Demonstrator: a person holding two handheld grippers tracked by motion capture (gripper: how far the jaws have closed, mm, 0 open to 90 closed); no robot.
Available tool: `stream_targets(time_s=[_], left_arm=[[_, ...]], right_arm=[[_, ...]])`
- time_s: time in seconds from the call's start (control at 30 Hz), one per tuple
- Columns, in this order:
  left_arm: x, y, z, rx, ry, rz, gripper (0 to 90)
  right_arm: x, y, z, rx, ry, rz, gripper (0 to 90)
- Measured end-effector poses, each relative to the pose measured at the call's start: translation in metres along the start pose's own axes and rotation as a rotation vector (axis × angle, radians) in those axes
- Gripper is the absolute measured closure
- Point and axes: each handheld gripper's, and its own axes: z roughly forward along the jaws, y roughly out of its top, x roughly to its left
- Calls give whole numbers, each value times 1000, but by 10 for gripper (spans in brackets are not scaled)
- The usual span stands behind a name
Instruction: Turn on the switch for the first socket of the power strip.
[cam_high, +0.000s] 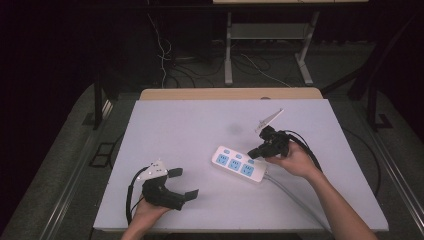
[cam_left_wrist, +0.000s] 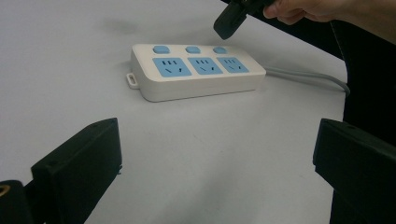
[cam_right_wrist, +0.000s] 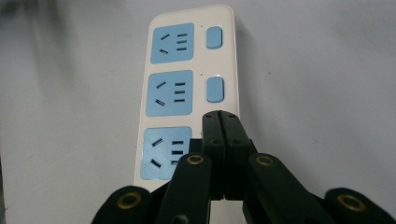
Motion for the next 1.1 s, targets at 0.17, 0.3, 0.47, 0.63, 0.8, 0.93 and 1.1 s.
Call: stream_targets(time_s=[0.17,0.3,0.47,0.63,0.8,0.93,1.1], left_arm=[[0,0,0,2,2,0,0],[0,0,1,4,2,2,0],[0,0,1,6,3,3,0],[0,0,1,8,1,2,0],[-1,0,1,9,0,1,0],[-1,0,1,11,0,4,0],[-1,0,2,15,1,5,0]], right_arm=[[0,0,5,13,-3,-2,894],[0,0,8,20,1,-10,895],[0,0,11,34,10,-9,895],[-3,-2,11,22,19,-6,896],[-1,-5,12,9,5,-24,898],[0,-7,12,-10,1,-35,899],[1,-13,13,-47,-12,-42,900]])
